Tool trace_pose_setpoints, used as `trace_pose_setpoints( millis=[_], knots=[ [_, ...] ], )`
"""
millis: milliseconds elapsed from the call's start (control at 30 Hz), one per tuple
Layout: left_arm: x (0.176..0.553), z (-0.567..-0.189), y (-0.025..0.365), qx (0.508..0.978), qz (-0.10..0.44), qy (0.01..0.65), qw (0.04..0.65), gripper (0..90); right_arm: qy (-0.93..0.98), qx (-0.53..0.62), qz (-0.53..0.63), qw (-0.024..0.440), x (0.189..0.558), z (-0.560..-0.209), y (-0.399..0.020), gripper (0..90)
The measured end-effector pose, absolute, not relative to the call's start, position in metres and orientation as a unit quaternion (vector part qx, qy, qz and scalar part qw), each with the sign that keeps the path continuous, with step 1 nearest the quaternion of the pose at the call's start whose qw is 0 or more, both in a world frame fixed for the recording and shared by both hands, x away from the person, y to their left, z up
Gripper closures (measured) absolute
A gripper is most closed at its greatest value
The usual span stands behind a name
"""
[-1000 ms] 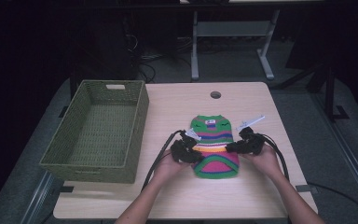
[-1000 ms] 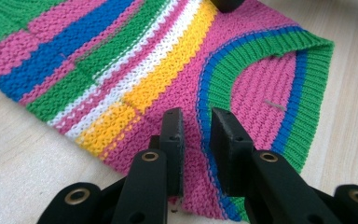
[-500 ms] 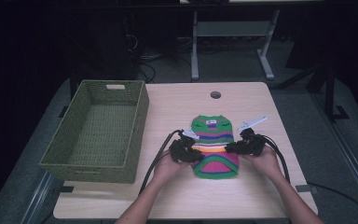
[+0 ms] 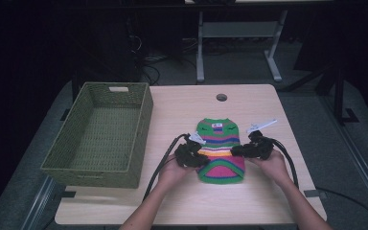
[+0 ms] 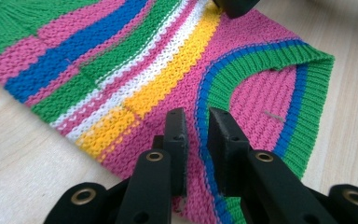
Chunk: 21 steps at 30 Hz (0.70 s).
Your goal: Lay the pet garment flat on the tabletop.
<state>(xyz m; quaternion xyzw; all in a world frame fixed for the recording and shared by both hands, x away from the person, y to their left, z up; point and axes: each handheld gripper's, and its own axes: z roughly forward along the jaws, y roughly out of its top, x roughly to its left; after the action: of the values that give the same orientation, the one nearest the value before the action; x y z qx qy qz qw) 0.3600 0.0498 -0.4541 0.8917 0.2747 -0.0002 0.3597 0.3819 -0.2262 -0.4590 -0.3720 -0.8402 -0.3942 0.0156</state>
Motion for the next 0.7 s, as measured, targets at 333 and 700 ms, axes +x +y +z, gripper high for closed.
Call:
trace_pose_setpoints(
  millis=[333, 700],
  knots=[
    [0.358, -0.449, 0.066, 0.878, -0.002, 0.294, 0.377, 68.8, -0.828, -0.372, -0.420, 0.031, 0.378, -0.456, -0.247, 61.7],
    [0.354, -0.444, 0.079, 0.873, 0.002, 0.301, 0.383, 60.1, -0.829, -0.361, -0.425, 0.039, 0.372, -0.451, -0.256, 52.9]
  ],
)
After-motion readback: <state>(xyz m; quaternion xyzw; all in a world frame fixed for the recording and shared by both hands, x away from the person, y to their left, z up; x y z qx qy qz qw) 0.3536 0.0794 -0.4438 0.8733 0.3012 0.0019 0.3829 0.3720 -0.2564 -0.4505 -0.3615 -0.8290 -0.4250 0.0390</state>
